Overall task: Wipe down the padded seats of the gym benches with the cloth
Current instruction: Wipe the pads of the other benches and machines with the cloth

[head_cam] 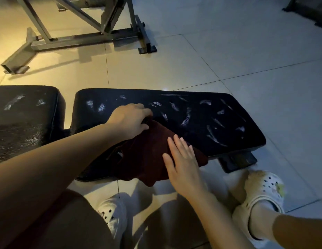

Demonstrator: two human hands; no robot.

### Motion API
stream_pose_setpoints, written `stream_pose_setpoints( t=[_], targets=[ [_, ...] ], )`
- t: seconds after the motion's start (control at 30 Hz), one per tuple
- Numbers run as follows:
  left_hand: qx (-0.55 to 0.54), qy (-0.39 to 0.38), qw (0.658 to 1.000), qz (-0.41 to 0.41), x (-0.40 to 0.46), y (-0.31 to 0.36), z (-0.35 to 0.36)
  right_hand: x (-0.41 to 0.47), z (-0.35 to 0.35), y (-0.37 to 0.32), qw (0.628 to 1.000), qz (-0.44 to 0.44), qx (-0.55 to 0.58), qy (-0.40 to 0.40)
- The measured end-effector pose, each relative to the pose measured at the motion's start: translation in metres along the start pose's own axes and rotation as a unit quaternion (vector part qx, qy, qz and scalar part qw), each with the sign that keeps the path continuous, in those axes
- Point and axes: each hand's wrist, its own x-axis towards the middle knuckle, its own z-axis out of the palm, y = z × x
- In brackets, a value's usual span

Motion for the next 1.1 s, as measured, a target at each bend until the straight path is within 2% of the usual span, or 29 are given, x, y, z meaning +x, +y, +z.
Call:
stream_pose_setpoints(
  t=[0.13, 0.2, 0.27, 0.37, 0.43, 0.6, 0.73, 0.8, 0.87, 0.97, 1.1],
  targets=[
    [0.004, 0.008, 1.0, 0.001, 0.005, 0.009, -0.001, -0.002, -0.001, 0.009, 0.997, -0.011, 0.073, 0.013],
    [-0.029, 0.016, 0.999, -0.015, 0.002, 0.012, -0.007, -0.005, -0.009, 0.019, 0.991, 0.019, 0.102, 0.084],
    [-0.08, 0.027, 0.996, -0.038, -0.006, 0.012, -0.014, -0.004, -0.022, 0.035, 0.983, 0.072, 0.064, 0.154],
    [-0.133, 0.05, 0.988, -0.052, -0.023, 0.012, -0.02, -0.003, -0.038, 0.056, 0.988, 0.111, 0.021, 0.105],
    [-0.152, 0.072, 0.985, -0.046, -0.032, 0.016, -0.023, -0.001, -0.042, 0.059, 0.992, 0.083, 0.021, 0.095],
    [-0.153, 0.138, 0.976, -0.073, -0.051, 0.035, -0.041, -0.003, -0.048, 0.051, 0.987, -0.014, 0.047, 0.156],
    [-0.244, 0.16, 0.945, -0.15, -0.066, 0.045, -0.055, -0.014, -0.075, 0.05, 0.981, 0.002, 0.161, 0.105],
    [-0.34, 0.147, 0.91, -0.186, -0.077, 0.049, -0.064, -0.019, -0.089, 0.051, 0.982, -0.032, 0.147, 0.114],
    [-0.391, 0.108, 0.893, -0.194, -0.09, 0.052, -0.071, -0.022, -0.102, 0.05, 0.986, -0.073, 0.098, 0.113],
    [-0.391, 0.066, 0.894, -0.207, -0.108, 0.058, -0.078, -0.026, -0.117, 0.047, 0.99, -0.105, 0.04, 0.087],
    [-0.337, 0.043, 0.911, -0.233, -0.129, 0.069, -0.082, -0.034, -0.133, 0.037, 0.988, -0.142, 0.045, 0.049]
  ],
)
